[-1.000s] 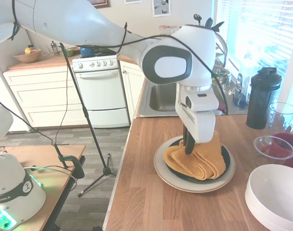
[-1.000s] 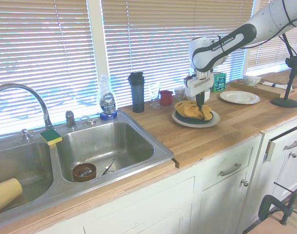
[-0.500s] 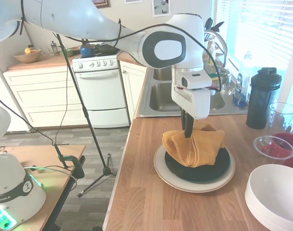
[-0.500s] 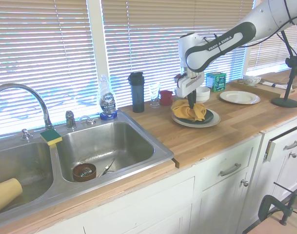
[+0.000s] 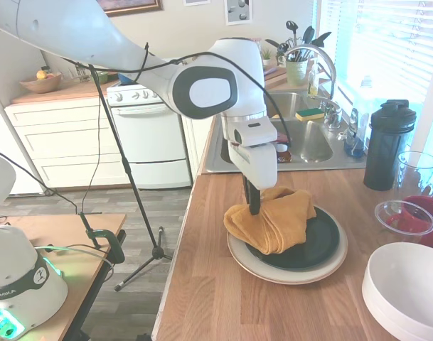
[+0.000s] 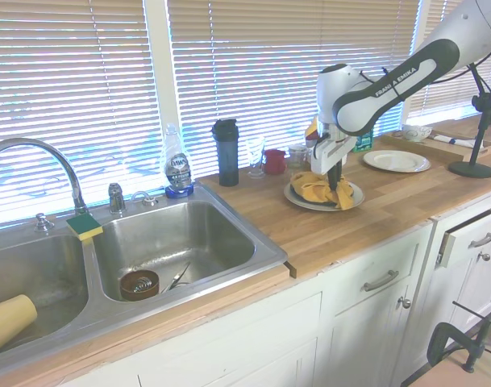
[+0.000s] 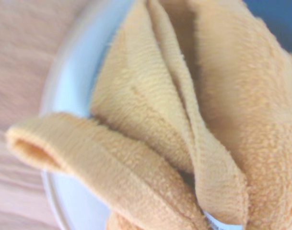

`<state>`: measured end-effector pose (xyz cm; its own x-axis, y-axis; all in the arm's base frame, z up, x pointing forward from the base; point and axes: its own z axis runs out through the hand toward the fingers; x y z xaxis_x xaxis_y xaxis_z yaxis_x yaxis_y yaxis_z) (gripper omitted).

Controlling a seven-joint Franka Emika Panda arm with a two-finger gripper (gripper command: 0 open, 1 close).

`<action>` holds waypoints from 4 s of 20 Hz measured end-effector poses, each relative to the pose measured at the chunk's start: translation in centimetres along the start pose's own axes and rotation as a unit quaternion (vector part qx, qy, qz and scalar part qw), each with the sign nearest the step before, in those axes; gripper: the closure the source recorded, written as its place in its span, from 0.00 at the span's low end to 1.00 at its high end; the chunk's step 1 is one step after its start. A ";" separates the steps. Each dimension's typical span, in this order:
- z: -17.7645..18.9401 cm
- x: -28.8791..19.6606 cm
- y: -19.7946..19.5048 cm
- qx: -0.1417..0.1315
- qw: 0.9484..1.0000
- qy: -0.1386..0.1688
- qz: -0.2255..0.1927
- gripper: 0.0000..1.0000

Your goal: Wipe the blue plate in counterclockwise motion

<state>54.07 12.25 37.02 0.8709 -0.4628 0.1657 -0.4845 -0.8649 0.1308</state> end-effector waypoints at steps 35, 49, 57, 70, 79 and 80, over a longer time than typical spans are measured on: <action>-3.1 0.3 -1.8 0.007 1.000 0.015 -0.015 1.00; 1.9 0.9 5.1 0.009 1.000 -0.019 0.022 1.00; 1.1 5.9 2.4 -0.003 0.999 -0.038 0.034 1.00; -8.0 4.9 -1.3 0.007 1.000 -0.006 0.027 1.00; -17.7 2.4 -1.2 0.018 1.000 0.016 0.012 1.00; -18.7 2.1 -1.6 0.019 1.000 0.017 0.009 1.00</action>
<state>55.10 16.27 55.42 0.8588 -0.4715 0.2003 -0.4955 -0.8639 0.0905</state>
